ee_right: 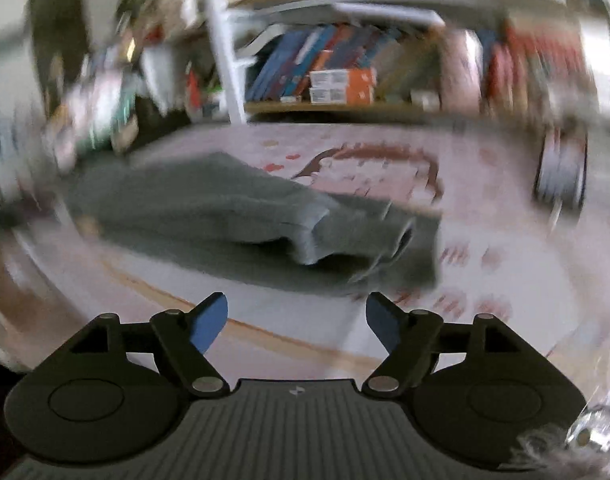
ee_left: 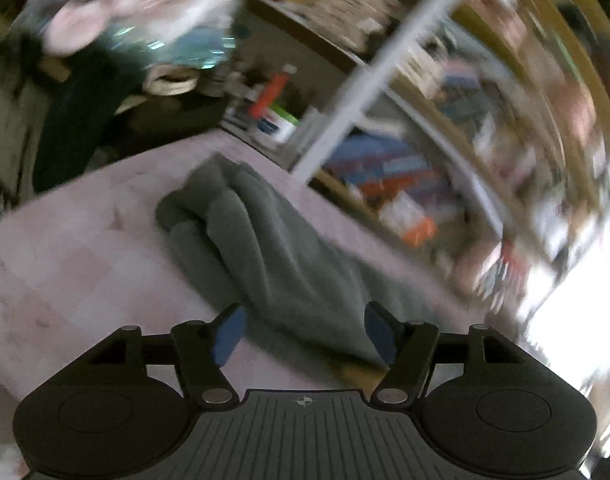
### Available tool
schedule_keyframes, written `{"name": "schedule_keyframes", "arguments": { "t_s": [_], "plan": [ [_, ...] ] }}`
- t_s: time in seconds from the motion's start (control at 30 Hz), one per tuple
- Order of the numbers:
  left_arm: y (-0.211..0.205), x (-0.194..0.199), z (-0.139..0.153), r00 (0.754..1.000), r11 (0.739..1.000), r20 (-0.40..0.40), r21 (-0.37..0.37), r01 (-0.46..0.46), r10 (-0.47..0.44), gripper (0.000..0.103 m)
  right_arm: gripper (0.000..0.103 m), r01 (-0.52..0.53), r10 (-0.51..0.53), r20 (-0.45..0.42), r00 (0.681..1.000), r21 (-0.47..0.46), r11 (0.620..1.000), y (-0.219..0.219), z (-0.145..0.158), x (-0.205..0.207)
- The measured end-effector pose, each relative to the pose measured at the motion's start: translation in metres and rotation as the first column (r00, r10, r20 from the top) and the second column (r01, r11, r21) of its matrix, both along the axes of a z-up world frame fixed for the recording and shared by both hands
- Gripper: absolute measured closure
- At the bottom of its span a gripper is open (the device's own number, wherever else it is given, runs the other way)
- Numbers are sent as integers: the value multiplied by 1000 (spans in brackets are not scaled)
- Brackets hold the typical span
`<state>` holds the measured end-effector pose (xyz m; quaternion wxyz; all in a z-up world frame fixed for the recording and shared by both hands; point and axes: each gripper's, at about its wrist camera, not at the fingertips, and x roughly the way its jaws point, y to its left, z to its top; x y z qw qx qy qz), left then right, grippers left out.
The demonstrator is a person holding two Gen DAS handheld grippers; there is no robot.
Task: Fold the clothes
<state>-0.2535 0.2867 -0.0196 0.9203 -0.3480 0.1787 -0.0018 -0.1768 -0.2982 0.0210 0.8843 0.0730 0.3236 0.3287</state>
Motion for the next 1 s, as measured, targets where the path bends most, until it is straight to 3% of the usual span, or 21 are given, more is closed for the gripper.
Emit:
{"name": "schedule_keyframes", "arguments": {
  "t_s": [0.13,0.2,0.3,0.37,0.4,0.43,0.47,0.5,0.57,0.6,0.67,0.7,0.77,0.87,0.9,1.0],
  "plan": [
    [1,8,-3,1000,1000,5,-9,-11,11,42,25,133,-74,-231,970,252,959,-12,-12,26],
    [2,12,-5,1000,1000,7,-14,-17,17,74,25,201,-105,-306,946,305,931,-13,-16,42],
    [3,19,-8,1000,999,10,-20,-25,26,92,26,289,-140,-380,915,371,883,-16,-21,61],
    [4,23,-9,999,999,12,-25,-31,31,94,35,364,-184,-431,883,384,849,-17,-25,72],
    [4,25,-10,999,999,13,-27,-34,34,94,61,382,-197,-443,874,380,842,-16,-26,77],
    [4,27,-11,999,999,14,-29,-37,37,94,79,391,-202,-450,870,377,840,-16,-27,81],
    [5,29,-12,999,999,15,-31,-39,40,94,79,387,-208,-438,874,370,844,-13,-22,84],
    [5,31,-13,999,999,16,-33,-42,43,94,82,361,-215,-382,899,367,857,-10,-11,84],
    [4,29,-12,999,999,20,-29,-36,37,93,83,256,-216,-146,965,359,898,0,27,73],
    [4,28,-11,999,999,21,-27,-33,34,93,83,204,-213,-12,977,352,913,3,45,65],
    [1,26,-11,999,999,26,-19,-26,27,93,83,137,-212,184,960,352,926,5,69,47],
    [-1,25,-12,999,1000,27,-8,-23,23,93,83,138,-224,212,951,355,924,3,74,42],
    [-3,25,-14,1000,1000,25,7,-18,18,93,83,208,-260,135,956,314,926,-1,59,49],
    [-2,25,-16,1000,1000,17,-9,-11,11,93,82,336,-330,-74,941,100,937,-6,8,77],
    [-2,25,-16,1000,1000,15,-13,-9,9,93,77,348,-340,-134,931,42,936,-8,-8,85],
    [-4,23,-12,1000,1000,9,4,-16,16,84,59,369,-361,-115,926,64,927,-15,-13,80]
  ]
}}
